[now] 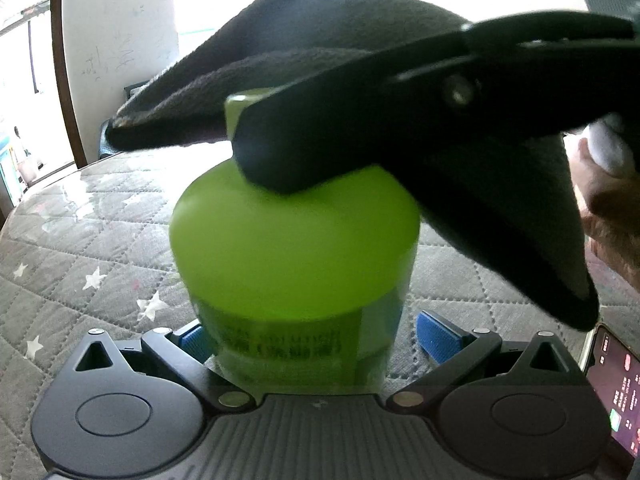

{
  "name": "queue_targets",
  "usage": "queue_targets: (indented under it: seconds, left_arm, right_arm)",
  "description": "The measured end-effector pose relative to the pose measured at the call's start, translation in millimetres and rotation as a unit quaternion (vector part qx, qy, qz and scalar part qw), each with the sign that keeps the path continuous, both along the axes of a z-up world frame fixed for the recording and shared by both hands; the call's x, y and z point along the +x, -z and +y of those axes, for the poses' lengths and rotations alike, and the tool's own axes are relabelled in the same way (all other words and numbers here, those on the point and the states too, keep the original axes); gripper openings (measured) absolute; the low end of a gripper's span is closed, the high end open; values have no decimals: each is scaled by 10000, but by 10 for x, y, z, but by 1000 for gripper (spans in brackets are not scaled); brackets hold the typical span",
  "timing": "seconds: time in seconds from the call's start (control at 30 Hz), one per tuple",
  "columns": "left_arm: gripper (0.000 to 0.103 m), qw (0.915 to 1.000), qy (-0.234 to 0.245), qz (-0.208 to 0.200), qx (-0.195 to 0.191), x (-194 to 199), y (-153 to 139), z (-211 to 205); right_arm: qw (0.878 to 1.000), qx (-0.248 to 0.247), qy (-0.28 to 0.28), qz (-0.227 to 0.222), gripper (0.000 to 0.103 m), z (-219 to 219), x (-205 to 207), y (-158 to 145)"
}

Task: Clean container
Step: 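Rub the cloth around the bottle shoulder with the right gripper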

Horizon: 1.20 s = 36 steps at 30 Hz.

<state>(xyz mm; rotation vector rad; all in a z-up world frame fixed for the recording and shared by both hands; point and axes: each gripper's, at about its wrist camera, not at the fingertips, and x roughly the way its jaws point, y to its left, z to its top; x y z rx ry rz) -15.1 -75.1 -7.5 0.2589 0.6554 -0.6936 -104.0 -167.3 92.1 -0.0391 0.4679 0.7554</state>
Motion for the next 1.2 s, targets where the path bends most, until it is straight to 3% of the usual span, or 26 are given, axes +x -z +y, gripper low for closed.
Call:
queue_targets:
  seconds: [0.27, 0.3, 0.37, 0.47, 0.77, 1.2]
  left_arm:
    - [103, 10000, 0, -1, 1, -64, -13, -34]
    - [103, 10000, 0, -1, 1, -72, -15, -38]
    - [103, 10000, 0, -1, 1, -90, -18, -46]
    - [103, 10000, 0, -1, 1, -109, -26, -44]
    - [103, 10000, 1, -2, 2, -198, -68, 92]
    - [103, 10000, 1, 0, 0, -325, -105, 58]
  right_arm:
    - [9987, -215, 224, -398, 34, 4, -76, -69]
    - [9982, -213, 283, -490, 31, -4, -81, -88]
    - [9972, -190, 337, -637, 14, -23, -92, -133]
    - [9988, 22, 345, -347, 15, -65, -30, -154]
    - [9986, 518, 122, -71, 15, -133, -42, -9]
    - [9881, 1274, 132, 857, 17, -363, 535, 200]
